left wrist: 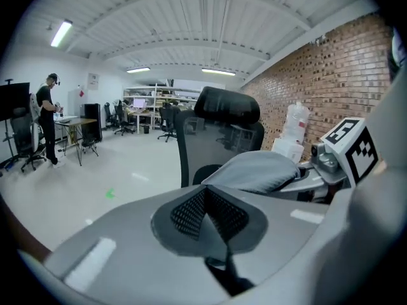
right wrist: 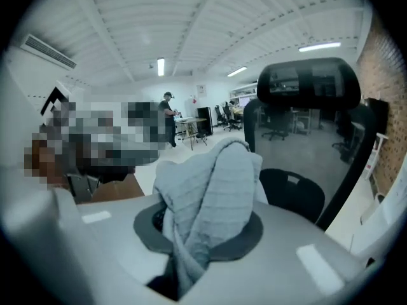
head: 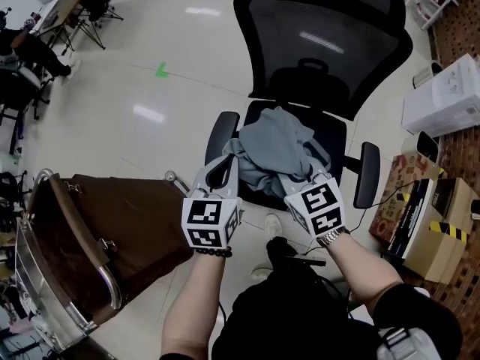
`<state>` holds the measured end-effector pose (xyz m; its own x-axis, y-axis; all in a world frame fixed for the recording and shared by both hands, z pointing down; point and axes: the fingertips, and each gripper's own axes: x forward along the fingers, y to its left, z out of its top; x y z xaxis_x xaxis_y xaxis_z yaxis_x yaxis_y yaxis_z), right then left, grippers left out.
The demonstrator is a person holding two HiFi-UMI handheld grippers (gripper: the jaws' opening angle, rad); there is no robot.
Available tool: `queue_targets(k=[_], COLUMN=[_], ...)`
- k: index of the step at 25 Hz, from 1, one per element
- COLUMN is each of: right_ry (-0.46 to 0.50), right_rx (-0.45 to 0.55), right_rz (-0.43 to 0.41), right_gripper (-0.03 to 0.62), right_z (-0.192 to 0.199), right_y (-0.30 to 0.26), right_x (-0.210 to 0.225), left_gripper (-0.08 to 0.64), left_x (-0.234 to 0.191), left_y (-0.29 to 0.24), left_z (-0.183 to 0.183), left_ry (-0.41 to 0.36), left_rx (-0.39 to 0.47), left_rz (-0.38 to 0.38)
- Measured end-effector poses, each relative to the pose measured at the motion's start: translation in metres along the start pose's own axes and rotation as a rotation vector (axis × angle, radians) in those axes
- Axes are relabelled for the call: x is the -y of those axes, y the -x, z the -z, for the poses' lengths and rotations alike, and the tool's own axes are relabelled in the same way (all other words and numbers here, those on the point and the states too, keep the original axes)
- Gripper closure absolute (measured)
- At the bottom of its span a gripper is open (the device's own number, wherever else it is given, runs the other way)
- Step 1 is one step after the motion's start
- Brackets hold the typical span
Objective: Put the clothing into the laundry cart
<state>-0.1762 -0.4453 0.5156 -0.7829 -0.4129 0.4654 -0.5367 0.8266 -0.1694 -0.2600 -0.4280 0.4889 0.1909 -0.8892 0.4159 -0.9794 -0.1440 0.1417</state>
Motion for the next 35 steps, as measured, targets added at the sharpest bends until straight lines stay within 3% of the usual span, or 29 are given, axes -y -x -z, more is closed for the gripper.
queue_targets(k=[5,12,24,35], right_ry=[0.065,0.194,0.323,0.423], right_rx=[0.103,0.279,0.484,0.601], right_rz=[-0.054,-0.141,-0.371,-0.626], right_gripper=[0.52,0.52,0.52,0.518], right_z=[-0.059,-0.054,-0.148,-0.175], right_y=[0.066,0.192,0.32,0.406], right_x=[-0.064,-0.133,-0.314,-0.444], left_gripper=[0.558,0.558,0.558,0.558], left_x=[0.017,0.106,0.119,0.135], left_y=[0.095,0.214,0.439,0.584], left_z=[-0.04,-0.016,-0.087,-0.068], left_ry=[-0.011,-0.022,-0.068,-0.042], left_rx=[0.092,0.235,0.419,0.515], left_rz=[-0.05,-0.125,-0.308,-0.541])
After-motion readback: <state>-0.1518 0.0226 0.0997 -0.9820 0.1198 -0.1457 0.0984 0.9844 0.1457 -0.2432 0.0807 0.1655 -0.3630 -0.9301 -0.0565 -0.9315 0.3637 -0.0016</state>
